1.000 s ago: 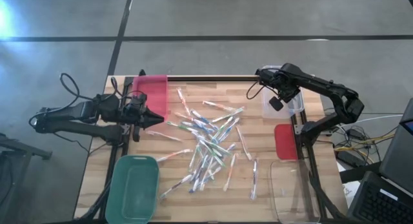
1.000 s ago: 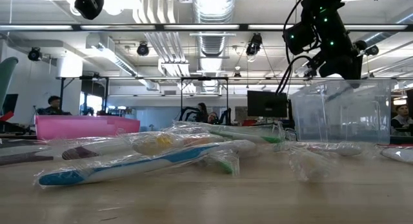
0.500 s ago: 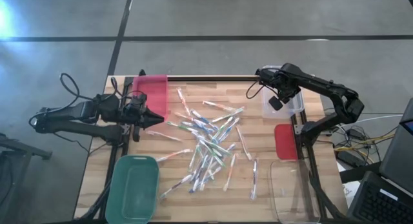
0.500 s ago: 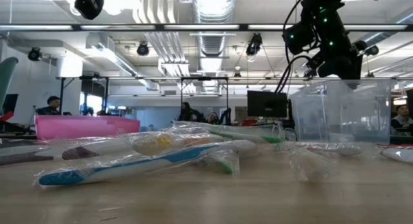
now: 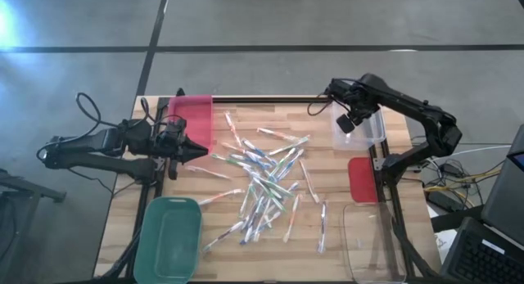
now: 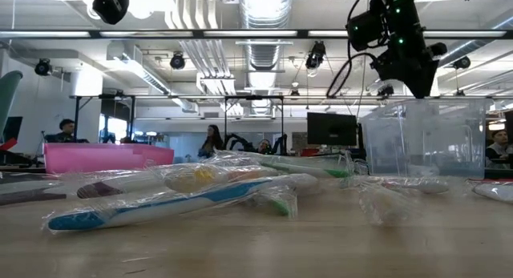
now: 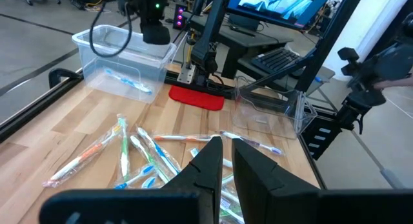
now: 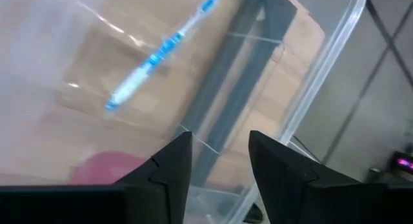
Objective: Pick & Place Toothbrushes
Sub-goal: Put the green toothbrush into the green bin
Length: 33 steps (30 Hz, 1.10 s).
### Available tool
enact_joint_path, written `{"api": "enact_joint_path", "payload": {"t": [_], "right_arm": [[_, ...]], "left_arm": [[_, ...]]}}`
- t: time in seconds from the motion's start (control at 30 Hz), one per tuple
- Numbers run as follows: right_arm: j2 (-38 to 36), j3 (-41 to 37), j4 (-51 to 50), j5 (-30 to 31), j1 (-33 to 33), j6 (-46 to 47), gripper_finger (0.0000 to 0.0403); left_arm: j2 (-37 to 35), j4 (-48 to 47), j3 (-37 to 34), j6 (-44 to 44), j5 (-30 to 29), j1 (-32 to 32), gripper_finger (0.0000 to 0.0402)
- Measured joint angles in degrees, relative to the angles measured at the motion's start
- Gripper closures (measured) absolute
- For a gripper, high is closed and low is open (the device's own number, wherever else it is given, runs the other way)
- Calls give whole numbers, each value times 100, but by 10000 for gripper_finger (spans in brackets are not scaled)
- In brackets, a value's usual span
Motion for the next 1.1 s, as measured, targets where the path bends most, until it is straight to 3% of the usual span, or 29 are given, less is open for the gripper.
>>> {"api": "enact_joint_path", "payload": {"t": [0.43, 0.73, 1.0, 1.1], "right_arm": [[2, 1241, 791, -426, 555, 345, 315], [7, 1638, 3560, -1247, 987, -184, 354], [7, 1638, 5722, -1377, 1339, -1405, 373], [5, 1638, 6217, -1380, 1428, -1242, 376]], "left_arm": [[0, 0, 0, 0, 2, 2, 362], [0, 0, 0, 0, 2, 4, 362], [0, 0, 0, 0, 2, 4, 362], [0, 0, 0, 0, 2, 4, 362]]}}
